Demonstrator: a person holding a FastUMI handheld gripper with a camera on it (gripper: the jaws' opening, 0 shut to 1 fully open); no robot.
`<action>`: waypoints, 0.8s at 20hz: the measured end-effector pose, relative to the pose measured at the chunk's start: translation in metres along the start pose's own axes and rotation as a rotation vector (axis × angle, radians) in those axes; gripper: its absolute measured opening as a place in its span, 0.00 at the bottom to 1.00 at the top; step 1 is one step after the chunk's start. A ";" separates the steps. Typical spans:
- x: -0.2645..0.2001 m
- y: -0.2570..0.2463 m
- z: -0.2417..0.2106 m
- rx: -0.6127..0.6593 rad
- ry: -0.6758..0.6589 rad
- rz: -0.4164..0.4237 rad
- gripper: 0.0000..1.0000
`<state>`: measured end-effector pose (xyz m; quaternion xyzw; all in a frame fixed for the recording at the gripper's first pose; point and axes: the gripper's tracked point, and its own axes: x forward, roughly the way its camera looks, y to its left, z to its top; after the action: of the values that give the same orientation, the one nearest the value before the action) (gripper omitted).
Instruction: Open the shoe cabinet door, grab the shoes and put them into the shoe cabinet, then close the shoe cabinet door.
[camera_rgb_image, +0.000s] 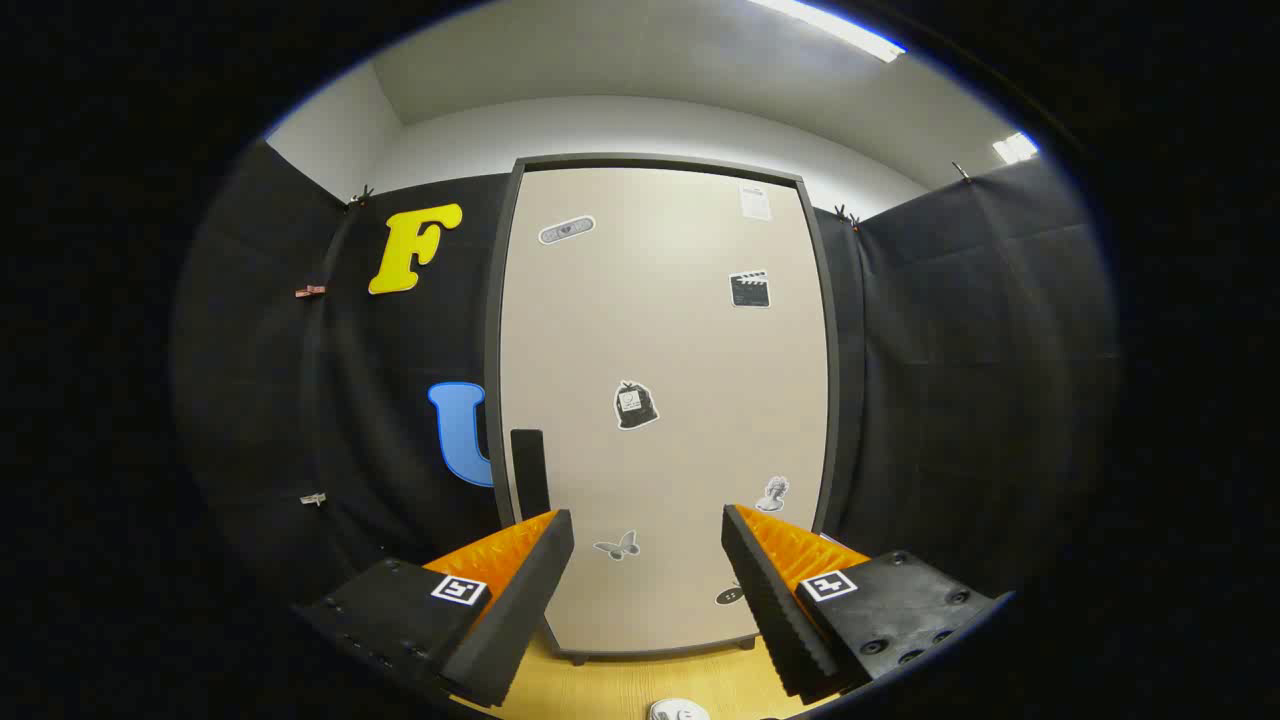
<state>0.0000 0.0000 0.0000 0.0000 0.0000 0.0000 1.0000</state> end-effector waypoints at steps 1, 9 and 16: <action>0.000 0.000 0.001 0.000 -0.002 -0.001 0.98; -0.001 -0.002 -0.004 0.001 0.020 -0.014 0.98; 0.004 0.000 -0.010 0.015 0.035 -0.010 0.98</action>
<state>0.0038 0.0000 -0.0099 0.0074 0.0174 -0.0052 0.9998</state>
